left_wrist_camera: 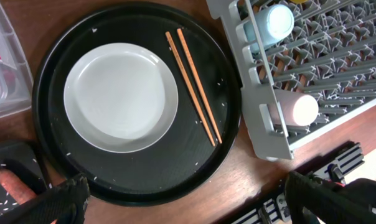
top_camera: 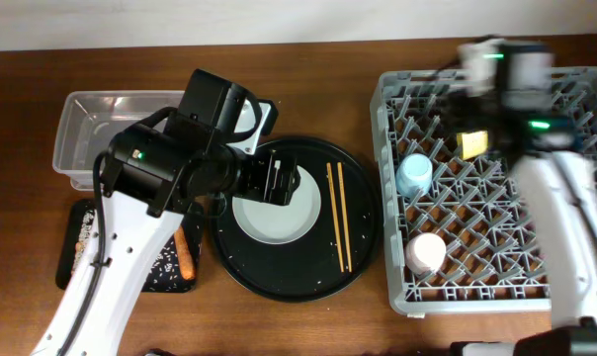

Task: Sort waste into correct bins and load items into the dishwasher rack
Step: 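Place the yellow bowl upside down in the rack's back row with right gripper, then reach the right gripper to the white plate rim and grasp it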

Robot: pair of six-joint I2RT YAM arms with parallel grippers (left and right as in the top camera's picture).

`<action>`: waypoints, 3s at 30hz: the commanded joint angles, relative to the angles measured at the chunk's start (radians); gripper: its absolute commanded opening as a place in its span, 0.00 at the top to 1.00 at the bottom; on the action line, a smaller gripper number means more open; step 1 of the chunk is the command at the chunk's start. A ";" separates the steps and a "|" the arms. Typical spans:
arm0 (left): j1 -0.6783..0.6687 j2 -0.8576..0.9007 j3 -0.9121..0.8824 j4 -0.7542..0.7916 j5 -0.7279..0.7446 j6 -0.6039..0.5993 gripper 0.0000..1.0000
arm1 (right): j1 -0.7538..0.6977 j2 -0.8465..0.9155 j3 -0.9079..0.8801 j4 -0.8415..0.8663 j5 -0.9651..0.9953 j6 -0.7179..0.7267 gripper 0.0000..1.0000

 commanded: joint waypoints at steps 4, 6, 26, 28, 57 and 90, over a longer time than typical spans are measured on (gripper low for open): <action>0.002 -0.008 0.014 0.002 -0.004 0.013 0.01 | -0.386 0.197 -0.003 0.042 -0.685 0.225 0.94; 0.002 -0.008 0.014 0.002 -0.004 0.013 0.01 | -0.374 0.278 -0.003 0.034 -0.728 0.225 0.94; 0.008 -0.010 0.019 0.010 -0.036 0.011 0.01 | 0.299 0.151 0.097 -0.453 -0.758 0.274 0.43; 0.061 -0.026 0.019 -0.003 -0.137 -0.057 0.01 | 0.369 0.156 0.090 -0.441 -0.752 0.274 0.43; 0.524 -0.088 0.019 -0.099 -0.191 -0.101 0.01 | 0.588 0.608 0.080 -0.153 -0.289 0.359 0.50; 0.523 -0.088 0.019 -0.099 -0.191 -0.101 0.01 | 0.588 0.610 0.080 -0.167 -0.289 0.404 0.83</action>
